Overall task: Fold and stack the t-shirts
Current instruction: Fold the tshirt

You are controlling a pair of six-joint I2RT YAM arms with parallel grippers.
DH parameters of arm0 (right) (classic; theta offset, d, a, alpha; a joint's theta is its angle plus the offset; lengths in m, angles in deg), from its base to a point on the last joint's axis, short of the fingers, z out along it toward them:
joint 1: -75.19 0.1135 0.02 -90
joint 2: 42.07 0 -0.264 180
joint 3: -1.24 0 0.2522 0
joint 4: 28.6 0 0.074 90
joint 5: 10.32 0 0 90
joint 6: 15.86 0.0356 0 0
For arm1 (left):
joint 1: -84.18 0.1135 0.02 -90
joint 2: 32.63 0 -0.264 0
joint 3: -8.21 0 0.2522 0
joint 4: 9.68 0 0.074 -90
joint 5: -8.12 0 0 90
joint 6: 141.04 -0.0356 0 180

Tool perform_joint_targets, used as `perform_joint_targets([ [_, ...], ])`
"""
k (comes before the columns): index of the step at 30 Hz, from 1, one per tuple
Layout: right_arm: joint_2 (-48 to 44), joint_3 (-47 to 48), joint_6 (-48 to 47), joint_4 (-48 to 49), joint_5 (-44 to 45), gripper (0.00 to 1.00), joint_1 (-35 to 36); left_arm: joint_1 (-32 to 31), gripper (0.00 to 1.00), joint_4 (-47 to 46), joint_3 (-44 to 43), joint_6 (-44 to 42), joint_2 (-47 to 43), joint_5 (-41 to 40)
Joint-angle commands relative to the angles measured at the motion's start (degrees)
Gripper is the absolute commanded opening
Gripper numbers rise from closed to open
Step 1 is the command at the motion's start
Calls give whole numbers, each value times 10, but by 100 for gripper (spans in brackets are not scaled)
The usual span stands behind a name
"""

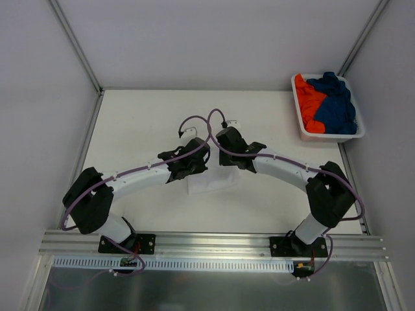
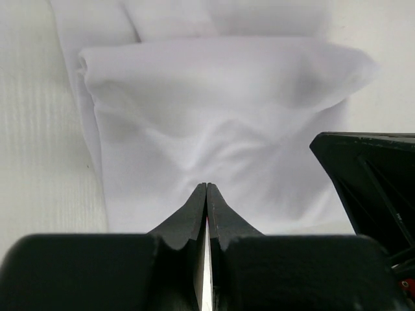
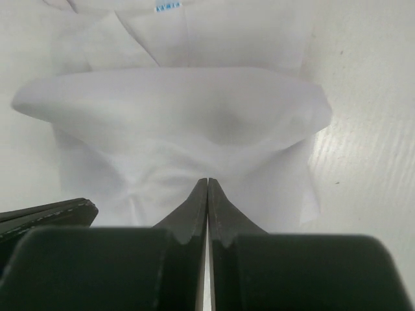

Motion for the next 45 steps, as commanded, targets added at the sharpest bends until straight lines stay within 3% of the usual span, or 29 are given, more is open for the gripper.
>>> perform_joint_targets([
  [1,-43,19,-7,-23,38,0,5,1,0,11,-17,-31,-36,-45],
  [14,35,73,-29,-26,61,0,4,17,0,9,-100,-64,89,-66],
  [35,158,149,-16,-28,-9,1,-38,103,0,10,-101,-75,130,-41],
  [45,161,157,-20,-45,31,1,-43,119,0,9,-90,-63,148,-19],
])
